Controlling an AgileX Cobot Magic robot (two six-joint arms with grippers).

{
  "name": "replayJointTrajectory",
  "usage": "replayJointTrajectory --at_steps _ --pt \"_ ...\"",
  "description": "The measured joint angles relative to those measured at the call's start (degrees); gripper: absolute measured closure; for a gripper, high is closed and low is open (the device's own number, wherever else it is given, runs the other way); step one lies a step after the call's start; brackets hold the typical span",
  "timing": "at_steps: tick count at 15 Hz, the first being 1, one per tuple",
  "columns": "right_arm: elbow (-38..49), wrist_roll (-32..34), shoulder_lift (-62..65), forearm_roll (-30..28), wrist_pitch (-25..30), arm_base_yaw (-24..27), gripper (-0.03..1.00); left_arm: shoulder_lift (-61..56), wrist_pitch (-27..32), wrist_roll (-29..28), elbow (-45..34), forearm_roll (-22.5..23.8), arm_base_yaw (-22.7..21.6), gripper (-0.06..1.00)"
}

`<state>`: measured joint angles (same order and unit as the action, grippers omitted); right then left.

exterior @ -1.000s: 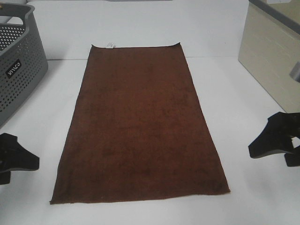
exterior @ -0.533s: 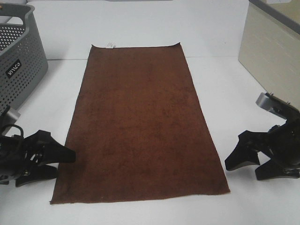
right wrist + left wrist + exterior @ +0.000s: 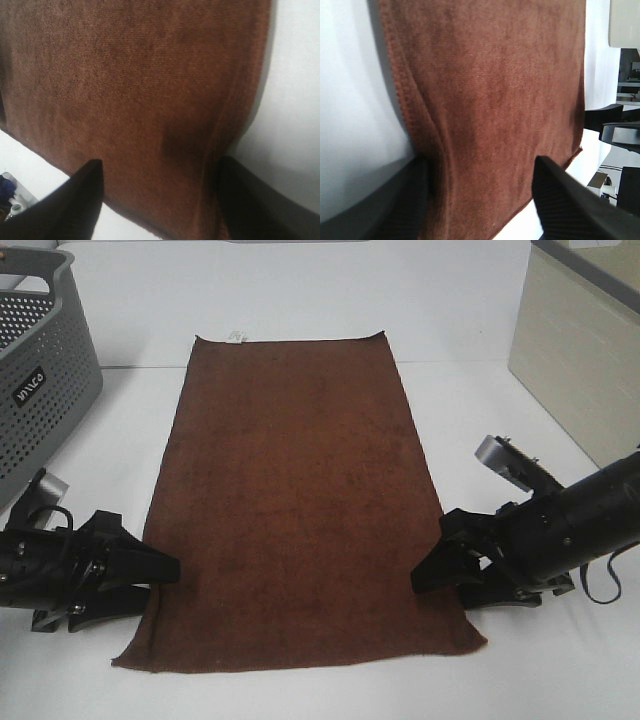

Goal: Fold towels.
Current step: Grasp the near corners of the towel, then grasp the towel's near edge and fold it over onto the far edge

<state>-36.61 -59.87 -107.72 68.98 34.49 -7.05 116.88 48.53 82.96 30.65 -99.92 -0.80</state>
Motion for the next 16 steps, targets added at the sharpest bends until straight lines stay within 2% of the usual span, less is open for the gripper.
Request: replayJointTrajectory --at_steps 1,2,3,4,7,10,16 --pt "-0.5 2.6 -0.3 0.1 -1.9 -1.6 0.43 0.1 -1.3 0.2 0.1 0.6 0.1 0.45" --pt "-0.7 5.6 -0.6 -0.2 -3.6 -2.2 0.56 0.0 -1.5 0.3 0.1 1.0 0.1 0.57" --pt "-0.7 9.2 -0.9 -1.0 -5.8 -2.3 0.87 0.0 -1.5 0.8 0.1 1.3 0.1 0.85" --pt "-0.7 9.9 -0.9 -1.1 -6.4 -2.3 0.96 0.0 -1.3 1.0 0.1 1.4 0.1 0.93" --pt "-0.7 10.2 -0.7 -1.4 -6.2 -2.3 0.97 -1.7 -2.8 1.0 -0.3 1.4 0.2 0.94" --pt "-0.1 15.4 2.2 -6.5 -5.0 -2.3 0.97 -8.4 -7.8 -0.7 -3.9 2.3 0.2 0.94" --pt "12.9 17.5 13.7 -8.7 -3.6 -2.3 0.97 -21.7 -11.4 -1.4 -16.0 3.7 0.2 0.94"
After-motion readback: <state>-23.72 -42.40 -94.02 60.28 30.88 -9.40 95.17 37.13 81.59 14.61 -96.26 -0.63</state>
